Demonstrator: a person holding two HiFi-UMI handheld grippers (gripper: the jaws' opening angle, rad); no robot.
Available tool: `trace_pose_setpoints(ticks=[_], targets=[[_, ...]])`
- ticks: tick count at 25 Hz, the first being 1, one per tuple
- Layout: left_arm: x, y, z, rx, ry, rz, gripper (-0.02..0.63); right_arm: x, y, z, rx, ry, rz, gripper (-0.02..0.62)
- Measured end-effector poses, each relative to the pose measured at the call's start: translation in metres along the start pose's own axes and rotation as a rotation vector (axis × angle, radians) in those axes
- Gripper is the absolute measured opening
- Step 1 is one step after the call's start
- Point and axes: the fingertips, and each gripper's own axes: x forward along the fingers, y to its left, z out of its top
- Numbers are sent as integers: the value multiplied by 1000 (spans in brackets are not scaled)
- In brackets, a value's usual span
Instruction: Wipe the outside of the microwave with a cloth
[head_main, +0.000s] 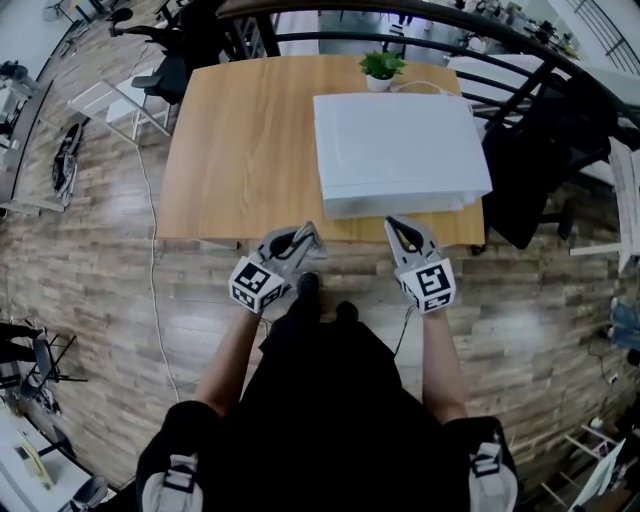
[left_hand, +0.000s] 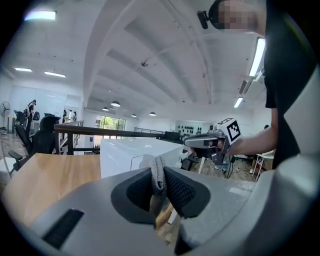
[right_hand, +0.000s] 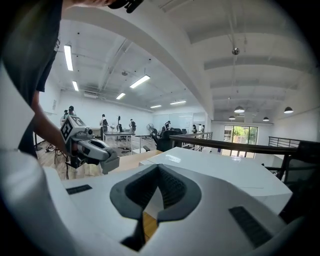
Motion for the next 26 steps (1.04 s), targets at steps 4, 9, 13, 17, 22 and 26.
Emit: trace_pose_setpoints(ticks=[4,9,13,17,22,26], targets=[[-9,-11,12,5,-9,19,43,-23,-3,-12,17,4,-18,-3],[-14,-29,16,41,-3,29,43,-50,-6,-30,26,17,-35,-3],[-22,-41,20,29,-11,49,43,-67,-5,-40,38,29,-43,-3],[-24,-56,21,24,-33,59,43,-82,-1,-48,27,36,-39,-3],[-25,-76,17,33,-54,53,43,-94,6,-55,20,49,-30,-3],[-28,-84,10,9,-44,54,43,-96,14,-57,15,44,-13,-3]])
